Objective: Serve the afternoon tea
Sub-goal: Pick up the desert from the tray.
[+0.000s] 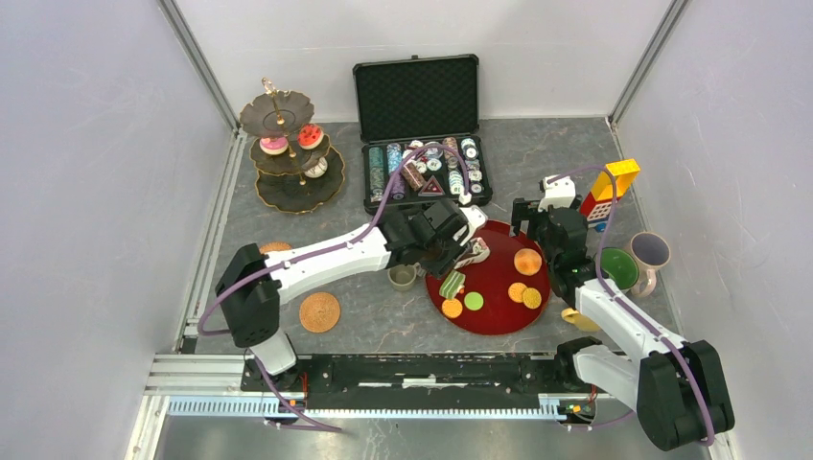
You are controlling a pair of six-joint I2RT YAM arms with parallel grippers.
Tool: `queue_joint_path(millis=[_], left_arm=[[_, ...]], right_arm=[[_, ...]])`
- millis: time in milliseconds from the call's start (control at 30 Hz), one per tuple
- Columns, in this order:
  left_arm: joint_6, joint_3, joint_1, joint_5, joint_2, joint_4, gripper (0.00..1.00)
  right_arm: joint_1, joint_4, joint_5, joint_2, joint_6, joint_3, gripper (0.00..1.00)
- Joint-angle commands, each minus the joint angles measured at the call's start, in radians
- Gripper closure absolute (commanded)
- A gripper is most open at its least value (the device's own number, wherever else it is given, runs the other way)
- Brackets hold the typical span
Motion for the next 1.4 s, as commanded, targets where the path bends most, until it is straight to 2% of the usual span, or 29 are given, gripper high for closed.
queue_joint_path(millis=[0,533,900,1033,1367], left_arm=[[-0.062,-0.018,-0.004,-0.030,-0.093,0.080,0.98],[-0.077,-0.046,-0.005,-0.014,-0.177,0.090,0.98],[-0.098,-0.152,-0.004,-0.096,-0.362,0.098,0.98],[-0.105,-0.189,-0.005,-0.147,-0.433,0.085,0.98],[-0.134,-0.210,0.006,-0.378,-0.568,-0.013,0.98]], right_arm=[[-0.006,0.037,-0.004,0.004,0.010,0.023,0.02],[-0.006,0.037,-0.008,0.008,0.012,0.025,0.02],[-0.006,0.036,-0.009,0.006,0.014,0.026,0.02],[-0.007,0.034,-0.007,0.002,0.012,0.026,0.02],[-0.006,0.033,-0.009,0.004,0.014,0.027,0.02]])
